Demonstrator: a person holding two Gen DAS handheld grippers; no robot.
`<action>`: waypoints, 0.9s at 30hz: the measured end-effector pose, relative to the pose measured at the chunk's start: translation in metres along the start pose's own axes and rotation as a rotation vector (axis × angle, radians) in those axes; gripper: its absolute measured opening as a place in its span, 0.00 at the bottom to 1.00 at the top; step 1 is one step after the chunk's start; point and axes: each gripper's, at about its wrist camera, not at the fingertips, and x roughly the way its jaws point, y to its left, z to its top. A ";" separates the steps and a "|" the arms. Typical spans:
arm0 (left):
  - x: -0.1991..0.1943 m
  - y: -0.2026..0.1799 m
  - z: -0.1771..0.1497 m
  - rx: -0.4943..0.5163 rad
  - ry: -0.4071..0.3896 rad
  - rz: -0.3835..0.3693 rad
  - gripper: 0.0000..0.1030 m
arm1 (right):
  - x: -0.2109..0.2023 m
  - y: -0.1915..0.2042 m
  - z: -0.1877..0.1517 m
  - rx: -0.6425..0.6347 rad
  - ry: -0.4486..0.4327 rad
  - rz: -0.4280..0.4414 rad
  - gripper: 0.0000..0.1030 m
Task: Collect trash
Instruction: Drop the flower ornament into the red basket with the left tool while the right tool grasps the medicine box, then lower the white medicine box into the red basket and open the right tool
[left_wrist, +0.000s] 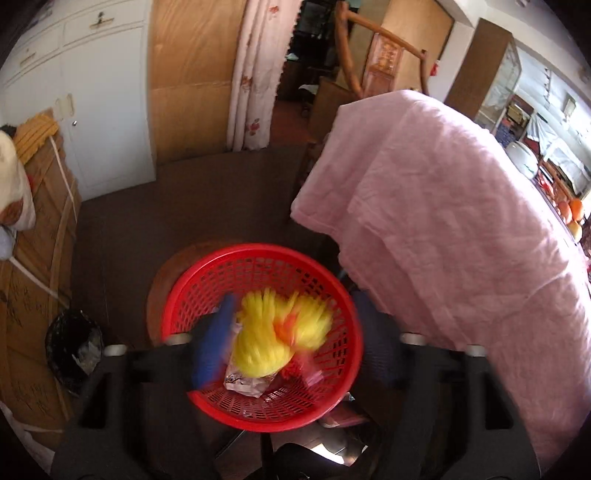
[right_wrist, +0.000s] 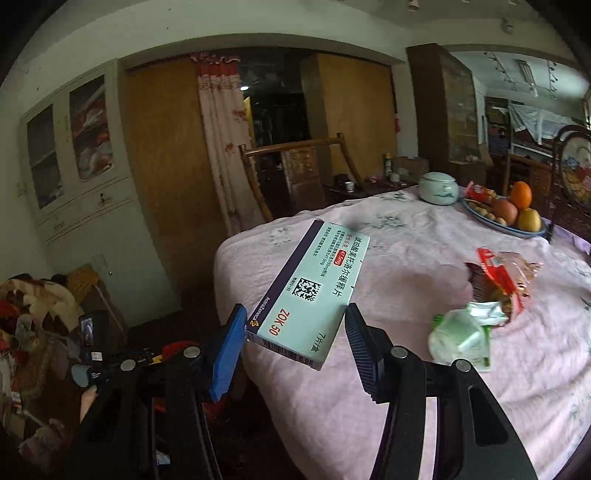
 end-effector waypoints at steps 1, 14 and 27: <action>-0.001 0.005 -0.001 -0.011 -0.015 0.005 0.85 | 0.008 0.012 0.001 -0.016 0.016 0.023 0.53; -0.015 0.071 0.004 -0.253 -0.041 0.133 0.93 | 0.116 0.139 -0.028 -0.117 0.274 0.266 0.53; -0.014 0.103 0.005 -0.343 -0.043 0.208 0.93 | 0.209 0.226 -0.056 -0.214 0.434 0.392 0.55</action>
